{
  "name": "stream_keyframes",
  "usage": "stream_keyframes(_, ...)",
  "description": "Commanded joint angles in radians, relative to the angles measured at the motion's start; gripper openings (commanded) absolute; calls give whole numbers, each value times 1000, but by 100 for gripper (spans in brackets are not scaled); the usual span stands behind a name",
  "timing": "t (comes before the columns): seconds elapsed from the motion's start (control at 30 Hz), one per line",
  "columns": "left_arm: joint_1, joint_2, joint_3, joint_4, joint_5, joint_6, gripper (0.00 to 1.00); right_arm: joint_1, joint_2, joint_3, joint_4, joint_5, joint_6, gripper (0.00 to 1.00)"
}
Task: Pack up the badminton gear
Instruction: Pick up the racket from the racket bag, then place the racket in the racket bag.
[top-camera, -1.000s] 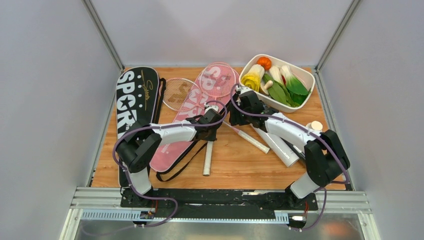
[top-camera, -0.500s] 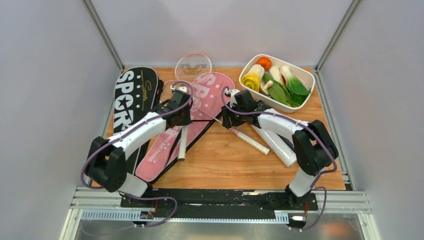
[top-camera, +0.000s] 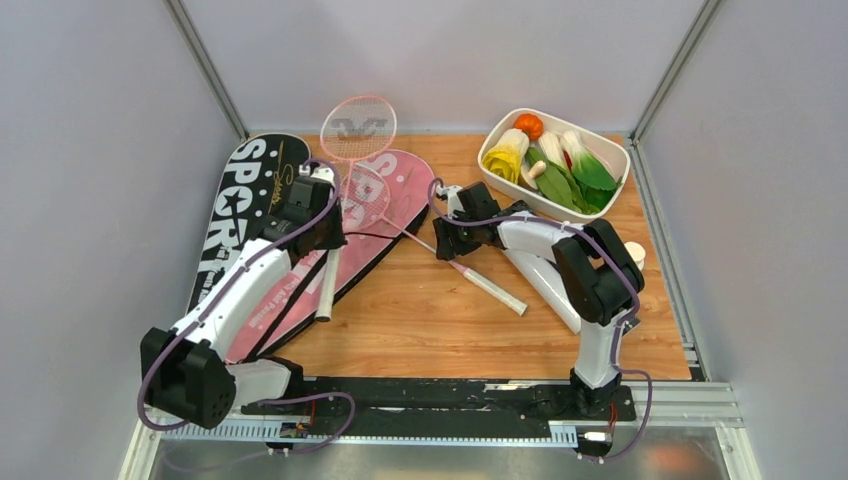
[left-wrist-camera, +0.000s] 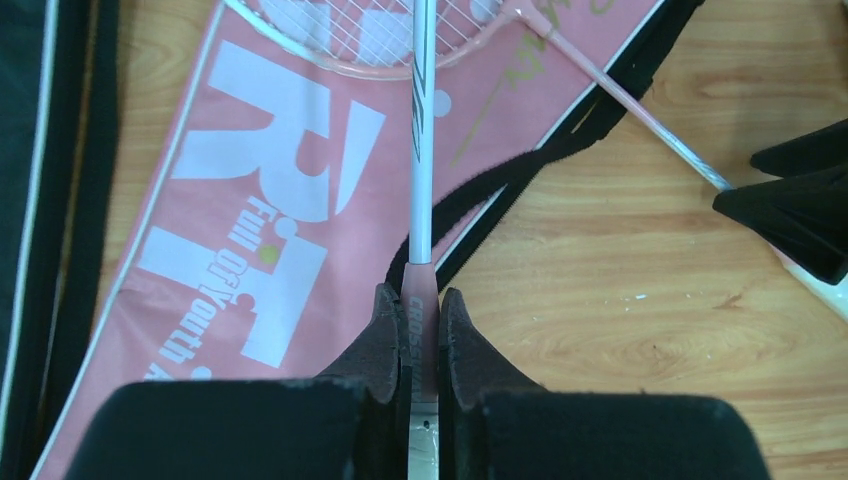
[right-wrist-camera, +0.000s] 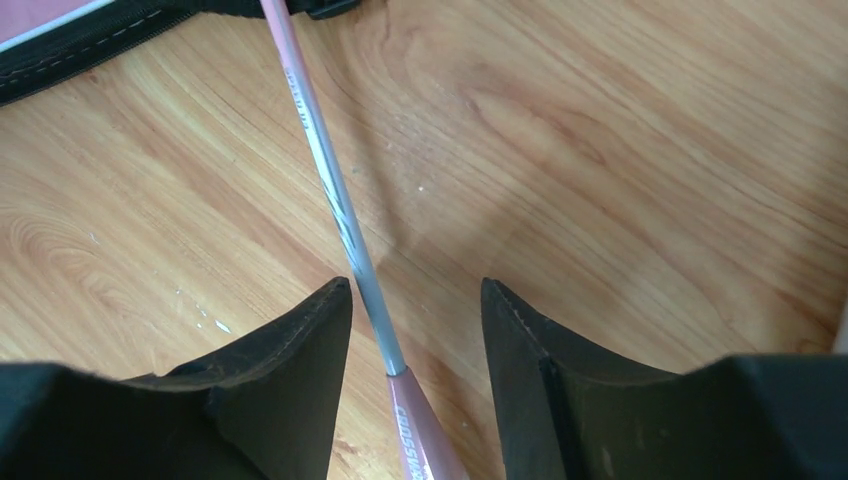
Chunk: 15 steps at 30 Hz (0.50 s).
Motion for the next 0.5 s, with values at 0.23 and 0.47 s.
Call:
stream_keyframes(0.23,0,165,-133,211,97,-116,1,51,48,28,30,57,85,19)
stream_keyframes(0.47,0,275,-120,253,83,-119,34,51,10,-11,41,59,110,0)
